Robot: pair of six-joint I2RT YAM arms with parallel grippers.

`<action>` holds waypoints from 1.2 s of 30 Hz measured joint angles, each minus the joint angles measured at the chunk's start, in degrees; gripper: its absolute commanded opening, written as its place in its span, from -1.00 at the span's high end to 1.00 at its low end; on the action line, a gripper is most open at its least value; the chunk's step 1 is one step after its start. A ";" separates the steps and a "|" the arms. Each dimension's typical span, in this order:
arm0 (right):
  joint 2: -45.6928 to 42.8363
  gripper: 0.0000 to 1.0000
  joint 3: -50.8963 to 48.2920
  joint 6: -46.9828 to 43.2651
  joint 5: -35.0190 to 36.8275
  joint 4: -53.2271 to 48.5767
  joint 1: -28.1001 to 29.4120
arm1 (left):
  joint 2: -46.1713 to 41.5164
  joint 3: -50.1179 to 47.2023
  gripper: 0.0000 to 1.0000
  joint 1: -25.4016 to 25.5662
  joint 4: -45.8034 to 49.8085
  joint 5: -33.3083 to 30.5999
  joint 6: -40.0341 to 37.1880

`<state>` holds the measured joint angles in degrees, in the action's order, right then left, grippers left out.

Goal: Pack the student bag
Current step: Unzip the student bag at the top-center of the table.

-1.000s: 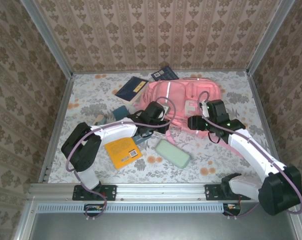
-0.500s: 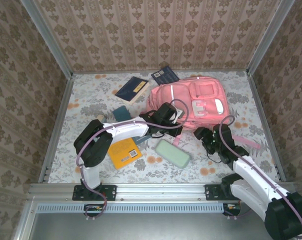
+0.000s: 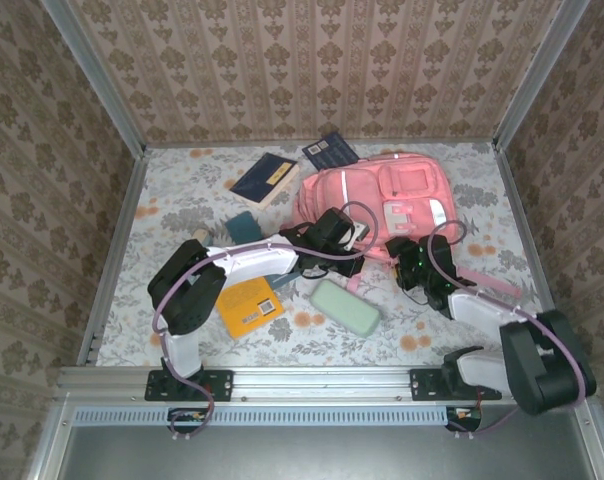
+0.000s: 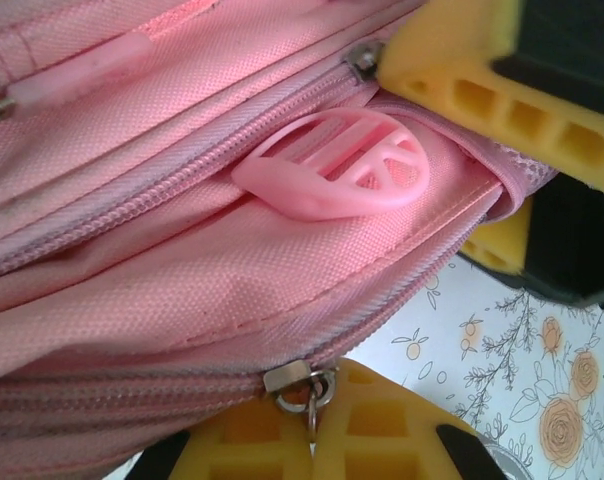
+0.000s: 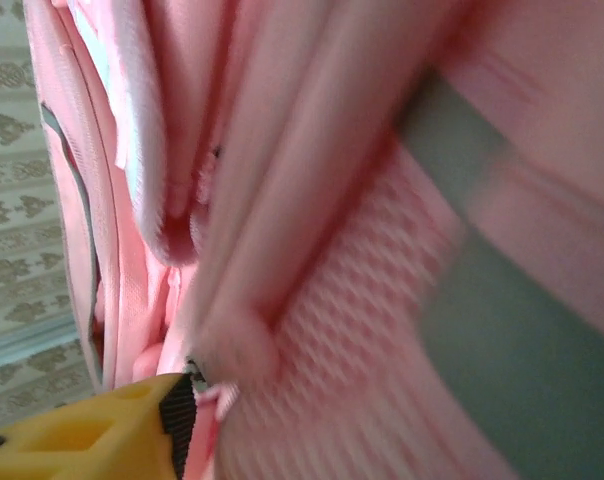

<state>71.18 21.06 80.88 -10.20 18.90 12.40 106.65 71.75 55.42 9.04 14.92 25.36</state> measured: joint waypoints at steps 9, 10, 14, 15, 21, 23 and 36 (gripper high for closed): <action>1.27 1.00 8.26 -7.28 -2.82 -10.62 -2.23 | -0.37 -0.09 1.00 -1.33 3.56 -2.45 -0.20; 1.18 1.00 8.52 -8.39 -3.91 -11.54 -3.50 | -0.55 -0.09 1.00 -1.73 4.02 -2.67 -0.35; 2.01 1.00 9.22 -12.20 -9.35 -14.01 -8.24 | -1.20 -0.09 1.00 -3.72 5.99 -2.71 -1.46; 2.78 1.00 9.90 -13.31 -10.78 -14.62 -9.22 | -1.38 -0.07 1.00 -4.35 6.56 -2.75 -1.92; 6.80 1.00 13.57 -19.54 -16.00 -17.94 -14.53 | -1.25 2.47 1.00 -10.34 11.98 -2.71 -4.94; 7.08 1.00 14.93 -21.49 -16.57 -19.65 -16.94 | -0.55 4.68 1.00 -12.94 14.40 -4.28 -6.03; 15.04 -0.35 24.65 -30.93 -17.42 -28.83 -23.65 | 2.27 9.14 1.00 -16.70 17.16 -6.12 -11.28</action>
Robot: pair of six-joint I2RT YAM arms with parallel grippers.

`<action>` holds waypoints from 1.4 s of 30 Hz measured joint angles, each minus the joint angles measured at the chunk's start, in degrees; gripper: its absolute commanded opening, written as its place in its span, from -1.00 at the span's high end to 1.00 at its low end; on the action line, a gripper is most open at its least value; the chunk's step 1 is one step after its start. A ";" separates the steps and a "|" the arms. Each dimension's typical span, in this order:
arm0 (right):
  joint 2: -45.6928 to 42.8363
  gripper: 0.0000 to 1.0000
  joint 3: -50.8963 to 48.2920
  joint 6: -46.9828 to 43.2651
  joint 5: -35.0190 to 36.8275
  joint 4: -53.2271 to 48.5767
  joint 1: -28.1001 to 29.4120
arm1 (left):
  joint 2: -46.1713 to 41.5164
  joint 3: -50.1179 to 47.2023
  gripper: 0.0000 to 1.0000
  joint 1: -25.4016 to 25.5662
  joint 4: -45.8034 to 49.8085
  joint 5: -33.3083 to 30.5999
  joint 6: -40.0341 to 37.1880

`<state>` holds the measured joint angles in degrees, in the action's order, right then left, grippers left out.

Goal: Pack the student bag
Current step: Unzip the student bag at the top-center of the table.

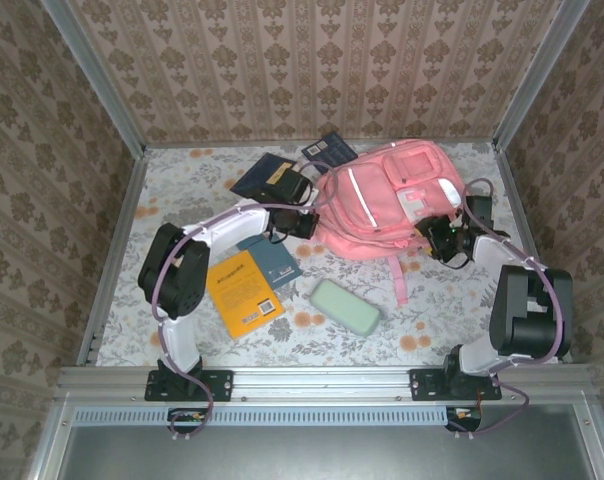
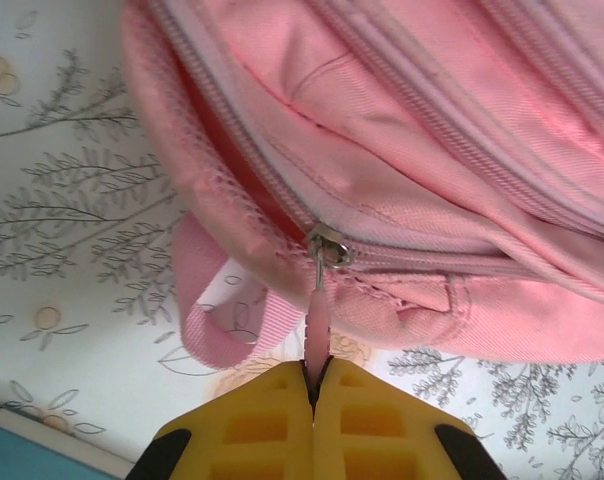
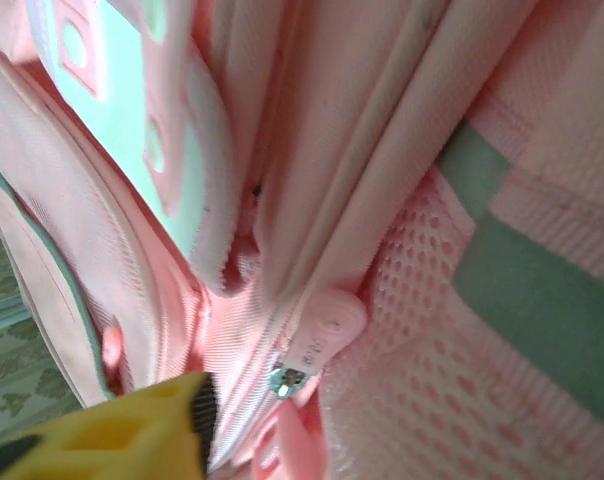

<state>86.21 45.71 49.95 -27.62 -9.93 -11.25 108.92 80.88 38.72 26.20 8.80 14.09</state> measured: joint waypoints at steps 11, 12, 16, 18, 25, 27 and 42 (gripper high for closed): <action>-14.82 -0.52 -1.66 -3.37 10.08 -11.67 3.43 | 0.00 0.00 1.00 6.99 -0.94 3.23 1.62; -17.03 -0.55 -2.34 -3.32 11.08 -12.70 4.46 | 0.00 0.00 1.00 7.37 -1.07 3.74 1.88; -24.92 -0.52 -5.57 -2.25 13.99 -16.13 8.83 | 0.00 -0.02 1.00 9.25 -1.79 5.11 2.84; -27.17 -0.46 -7.39 -0.98 13.99 -15.98 10.99 | 0.00 -0.13 1.00 10.25 -2.29 5.64 3.13; -25.38 -0.22 -15.17 8.85 10.40 -3.26 20.11 | 0.00 -2.62 1.00 11.45 -3.45 6.58 3.89; -23.21 -0.22 -16.55 12.09 9.68 1.57 21.64 | 0.00 -3.23 1.00 11.43 -3.74 6.69 3.91; -9.99 -0.11 -17.22 27.93 9.86 17.51 23.10 | 0.00 -3.21 1.00 12.92 -3.89 5.18 4.35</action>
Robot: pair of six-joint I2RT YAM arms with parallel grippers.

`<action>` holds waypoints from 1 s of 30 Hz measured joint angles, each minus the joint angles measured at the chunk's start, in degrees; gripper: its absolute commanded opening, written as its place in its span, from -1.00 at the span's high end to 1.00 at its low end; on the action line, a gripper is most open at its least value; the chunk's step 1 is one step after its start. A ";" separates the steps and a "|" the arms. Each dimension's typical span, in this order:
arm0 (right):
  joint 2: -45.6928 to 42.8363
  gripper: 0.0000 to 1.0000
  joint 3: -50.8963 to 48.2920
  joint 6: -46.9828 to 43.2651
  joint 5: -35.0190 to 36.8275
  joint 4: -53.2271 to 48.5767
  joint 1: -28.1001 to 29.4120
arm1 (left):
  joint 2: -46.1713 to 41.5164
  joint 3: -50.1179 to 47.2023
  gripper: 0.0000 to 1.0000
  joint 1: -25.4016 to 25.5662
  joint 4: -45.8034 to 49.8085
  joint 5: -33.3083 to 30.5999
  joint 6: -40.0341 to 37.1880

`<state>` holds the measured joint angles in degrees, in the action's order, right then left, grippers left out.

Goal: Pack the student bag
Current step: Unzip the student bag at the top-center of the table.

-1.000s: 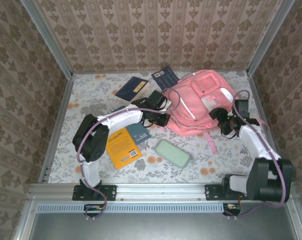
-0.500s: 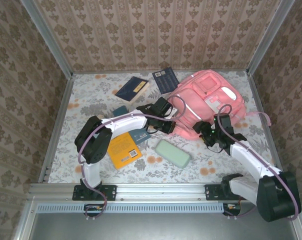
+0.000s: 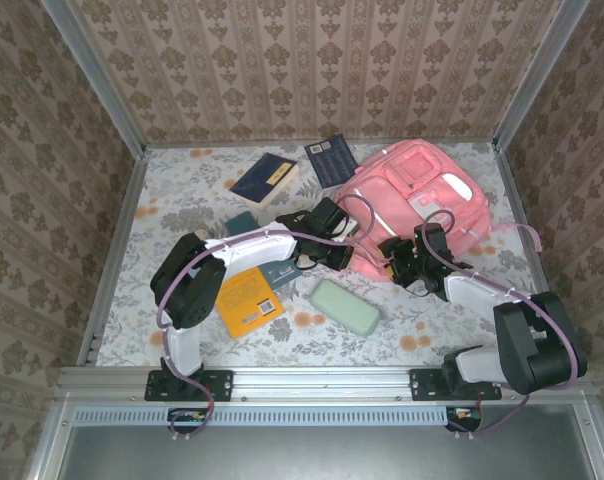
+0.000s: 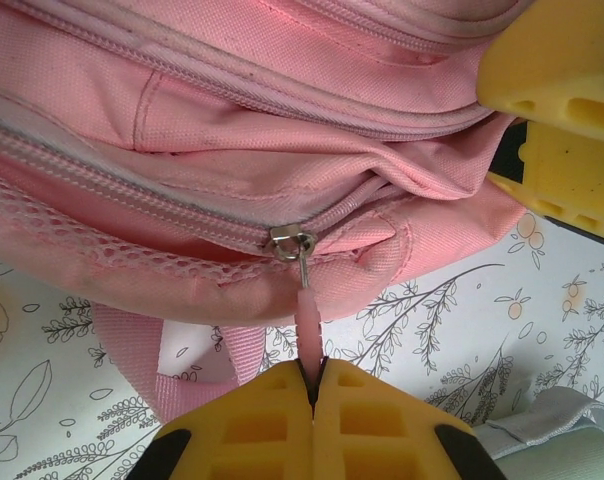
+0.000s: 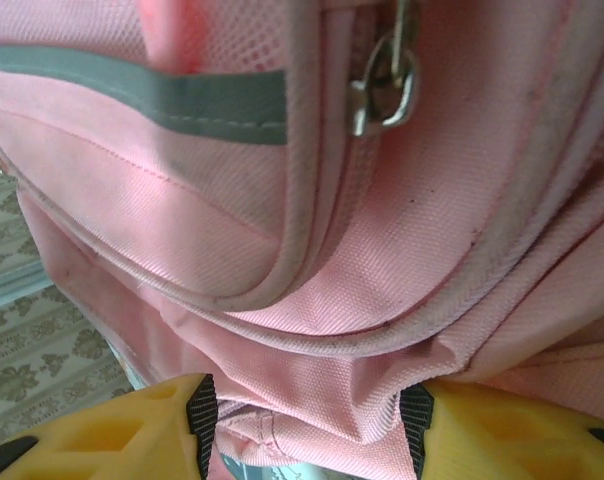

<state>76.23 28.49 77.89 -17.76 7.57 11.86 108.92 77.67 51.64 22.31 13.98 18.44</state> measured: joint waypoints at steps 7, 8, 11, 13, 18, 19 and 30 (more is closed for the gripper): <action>-6.05 -0.05 1.01 0.83 3.87 -7.19 2.73 | 0.00 0.90 1.00 0.33 0.94 -0.22 0.02; -7.13 -0.03 0.98 1.31 4.33 -7.76 2.95 | 0.00 1.05 1.00 0.48 1.14 -0.22 0.02; -8.33 0.00 0.48 2.75 5.81 -7.56 3.17 | 0.00 1.46 1.00 0.98 1.62 -0.11 0.02; -6.58 0.01 0.31 3.32 6.47 -7.37 3.15 | 0.00 1.70 1.00 1.22 1.95 -0.02 0.02; 0.55 0.04 1.09 3.76 5.95 -5.51 3.19 | 0.70 3.04 1.00 1.38 2.91 0.00 -0.02; 1.25 0.11 1.46 3.78 5.73 -5.49 3.19 | 0.90 3.28 1.00 1.38 3.13 -0.02 -0.02; -3.45 1.00 2.08 -0.50 8.87 -12.26 1.95 | 2.03 5.33 1.00 0.70 6.84 -2.69 -1.51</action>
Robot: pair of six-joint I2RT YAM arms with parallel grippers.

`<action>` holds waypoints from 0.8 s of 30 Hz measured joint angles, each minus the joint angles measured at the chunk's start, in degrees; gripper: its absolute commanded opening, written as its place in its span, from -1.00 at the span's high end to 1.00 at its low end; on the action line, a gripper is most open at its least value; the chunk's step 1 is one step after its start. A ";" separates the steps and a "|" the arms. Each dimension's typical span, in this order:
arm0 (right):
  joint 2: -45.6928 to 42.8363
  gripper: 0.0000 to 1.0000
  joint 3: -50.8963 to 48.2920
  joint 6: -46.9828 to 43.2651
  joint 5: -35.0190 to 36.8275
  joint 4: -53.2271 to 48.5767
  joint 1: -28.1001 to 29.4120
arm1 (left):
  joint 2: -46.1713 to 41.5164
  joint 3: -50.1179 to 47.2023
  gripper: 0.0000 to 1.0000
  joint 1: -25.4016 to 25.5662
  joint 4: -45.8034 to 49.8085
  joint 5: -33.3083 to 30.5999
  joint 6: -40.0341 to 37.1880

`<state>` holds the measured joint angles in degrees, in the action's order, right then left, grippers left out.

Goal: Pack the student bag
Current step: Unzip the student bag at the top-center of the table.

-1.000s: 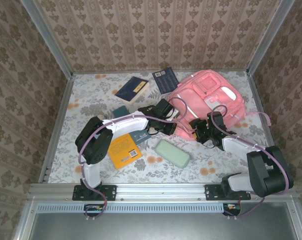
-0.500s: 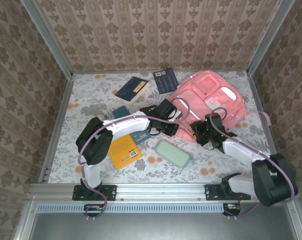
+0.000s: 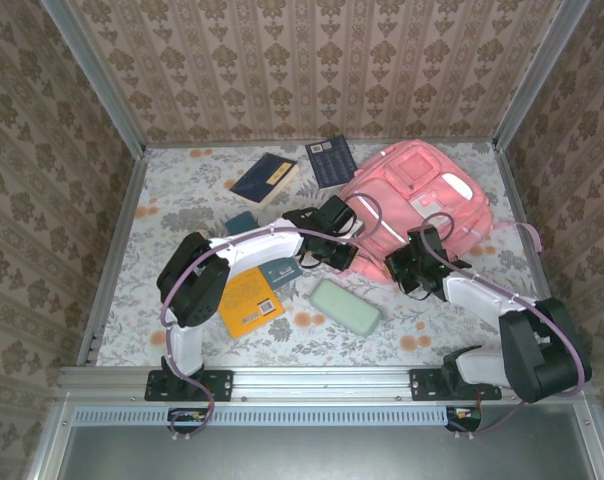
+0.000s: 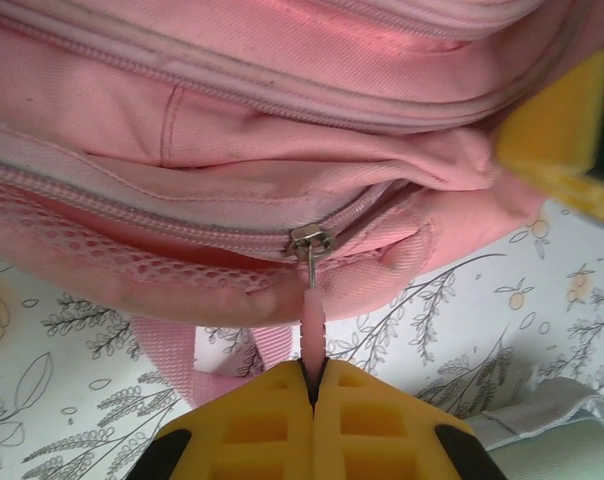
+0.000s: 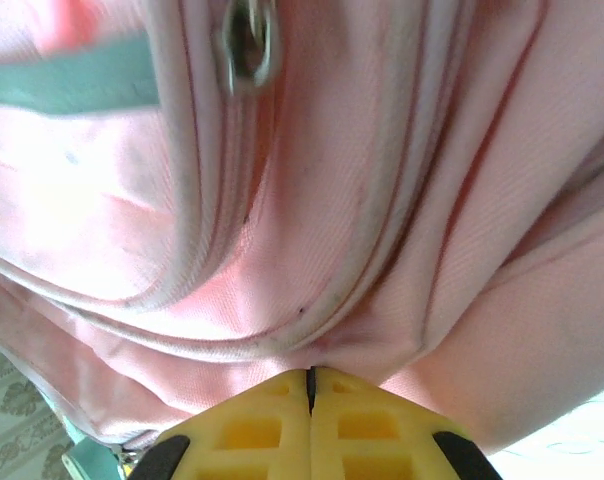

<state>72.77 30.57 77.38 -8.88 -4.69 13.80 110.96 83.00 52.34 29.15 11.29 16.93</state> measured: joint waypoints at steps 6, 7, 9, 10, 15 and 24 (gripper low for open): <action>-4.68 1.00 -0.22 -3.52 1.42 -3.56 -5.62 | 0.20 0.02 1.00 -4.72 1.95 -1.86 -2.16; -5.49 1.00 -0.31 -4.28 1.46 -4.31 -6.62 | 0.35 0.02 1.00 -5.86 2.03 -2.19 -2.51; -6.47 1.00 -0.33 -5.88 1.40 -5.33 -8.35 | 0.85 0.07 1.00 -7.82 2.16 -2.29 -3.41; -6.78 1.00 -0.33 -6.86 1.22 -5.62 -9.18 | 0.98 0.07 1.00 -8.66 2.19 -2.10 -3.89; -6.93 0.41 -0.31 -11.32 -1.38 -6.03 -10.43 | 1.03 0.07 1.00 -9.29 2.08 -0.26 -5.68; -6.88 -0.17 -1.86 -9.03 -6.32 -2.21 -3.85 | 1.03 0.07 1.00 -4.59 0.98 5.29 -5.92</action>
<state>65.89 28.71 68.36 -15.20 -6.90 9.96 111.98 83.07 47.75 30.13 16.58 11.00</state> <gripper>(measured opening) 0.561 0.045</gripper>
